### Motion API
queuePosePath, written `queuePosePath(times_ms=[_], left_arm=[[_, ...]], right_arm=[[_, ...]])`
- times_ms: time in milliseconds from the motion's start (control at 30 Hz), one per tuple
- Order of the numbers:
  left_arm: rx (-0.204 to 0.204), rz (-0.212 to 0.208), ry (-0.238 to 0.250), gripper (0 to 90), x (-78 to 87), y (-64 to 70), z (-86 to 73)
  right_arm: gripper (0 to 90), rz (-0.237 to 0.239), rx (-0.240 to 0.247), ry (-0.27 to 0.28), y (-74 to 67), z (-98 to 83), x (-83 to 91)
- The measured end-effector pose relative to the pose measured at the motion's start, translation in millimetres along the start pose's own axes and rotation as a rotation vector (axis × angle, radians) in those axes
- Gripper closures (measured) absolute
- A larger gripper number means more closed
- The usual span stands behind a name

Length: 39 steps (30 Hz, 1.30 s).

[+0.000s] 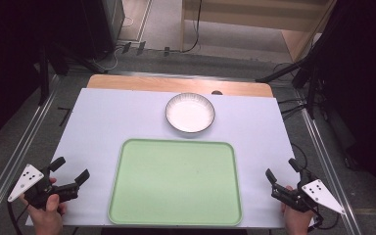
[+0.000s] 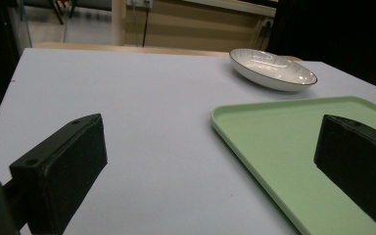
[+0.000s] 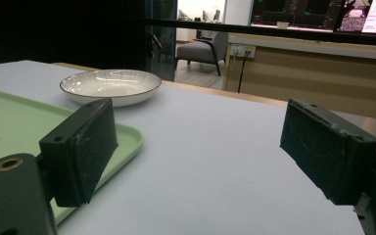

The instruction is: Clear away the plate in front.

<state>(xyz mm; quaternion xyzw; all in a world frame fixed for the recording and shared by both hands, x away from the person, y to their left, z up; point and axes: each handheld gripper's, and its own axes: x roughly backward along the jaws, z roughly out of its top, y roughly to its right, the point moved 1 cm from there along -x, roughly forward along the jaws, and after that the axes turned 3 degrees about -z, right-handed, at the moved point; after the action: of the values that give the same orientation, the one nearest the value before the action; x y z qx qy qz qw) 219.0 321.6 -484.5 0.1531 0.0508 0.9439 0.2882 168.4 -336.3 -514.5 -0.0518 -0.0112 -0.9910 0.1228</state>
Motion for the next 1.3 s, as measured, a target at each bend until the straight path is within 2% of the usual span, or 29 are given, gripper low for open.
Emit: queuePosePath(times_ms=[167, 267, 500, 600, 667, 767, 1133, 1300], left_arm=[[-0.015, -0.003, -0.037, 0.0, -5.0, 2.9, 2.2], [-0.015, -0.013, -0.037, 0.0, -9.6, 6.3, 5.5], [-0.059, -0.019, -0.059, 0.0, -21.4, 14.4, 14.9], [-0.052, -0.031, -0.056, 0.0, -26.6, 16.8, 19.6], [-0.066, -0.033, -0.072, 0.0, -31.4, 19.6, 21.4], [-0.065, -0.05, -0.082, 0.0, -37.9, 23.1, 24.9], [-0.088, -0.081, -0.087, 0.0, -61.4, 35.2, 42.6], [-0.072, -0.108, -0.096, 0.0, -72.3, 38.5, 49.5]], right_arm=[[14.5, -0.004, 0.001, -0.003, -0.6, -0.1, 0.2], [14.5, -0.006, 0.003, -0.003, -0.8, -0.2, 0.5], [14.4, -0.008, 0.001, 0.001, -0.6, -0.2, 0.8], [14.5, -0.008, 0.001, 0.001, -0.6, -0.2, 0.7], [14.4, -0.009, 0.001, 0.0, -0.6, -0.2, 0.7], [14.5, -0.009, 0.0, 0.0, -0.5, -0.2, 0.7], [14.5, -0.011, -0.001, 0.001, -0.4, -0.2, 0.9], [14.5, -0.008, -0.003, 0.002, -0.3, -0.2, 1.0]])
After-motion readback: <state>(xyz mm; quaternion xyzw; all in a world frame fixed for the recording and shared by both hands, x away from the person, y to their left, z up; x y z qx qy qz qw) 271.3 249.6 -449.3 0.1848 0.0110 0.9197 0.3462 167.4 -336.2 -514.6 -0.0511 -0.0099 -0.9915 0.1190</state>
